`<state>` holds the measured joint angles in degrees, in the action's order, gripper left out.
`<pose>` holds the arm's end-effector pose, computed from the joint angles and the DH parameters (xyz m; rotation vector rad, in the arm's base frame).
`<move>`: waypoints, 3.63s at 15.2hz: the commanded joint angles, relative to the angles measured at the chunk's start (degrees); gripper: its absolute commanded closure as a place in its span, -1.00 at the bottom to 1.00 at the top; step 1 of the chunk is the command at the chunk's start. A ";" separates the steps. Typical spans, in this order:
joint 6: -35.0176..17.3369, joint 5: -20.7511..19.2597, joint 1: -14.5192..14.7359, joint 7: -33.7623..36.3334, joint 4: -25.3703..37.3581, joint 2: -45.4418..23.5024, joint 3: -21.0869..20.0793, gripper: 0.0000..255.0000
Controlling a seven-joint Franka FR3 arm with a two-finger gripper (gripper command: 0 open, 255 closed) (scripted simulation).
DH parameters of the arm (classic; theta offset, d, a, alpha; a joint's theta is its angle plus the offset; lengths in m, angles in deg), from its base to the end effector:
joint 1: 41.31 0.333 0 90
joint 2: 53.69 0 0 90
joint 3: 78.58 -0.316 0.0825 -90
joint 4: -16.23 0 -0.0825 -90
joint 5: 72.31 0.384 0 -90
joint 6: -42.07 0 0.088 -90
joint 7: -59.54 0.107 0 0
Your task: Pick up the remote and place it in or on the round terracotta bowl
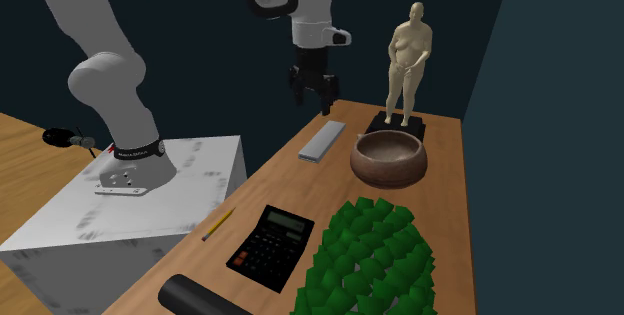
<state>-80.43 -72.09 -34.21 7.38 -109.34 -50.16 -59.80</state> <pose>0.5103 -0.1066 0.4117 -2.9323 -1.0787 -0.0253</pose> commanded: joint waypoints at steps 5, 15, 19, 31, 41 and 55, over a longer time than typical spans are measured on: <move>-3.80 3.35 -0.37 -9.55 5.05 -10.78 0.17 -1.00; -8.45 4.75 -0.62 -10.51 3.09 -13.66 -0.15 -1.00; -8.44 4.74 -0.62 -10.51 3.09 -13.65 -0.15 -1.00; -7.06 4.27 -0.53 -10.18 3.59 -12.70 -0.04 1.00; 0.05 2.35 -0.21 -8.80 6.84 -8.57 0.26 1.00; 10.32 0.77 0.01 -7.62 13.50 -4.74 0.26 1.00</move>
<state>-70.80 -71.16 -34.22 -0.34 -96.15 -55.29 -59.53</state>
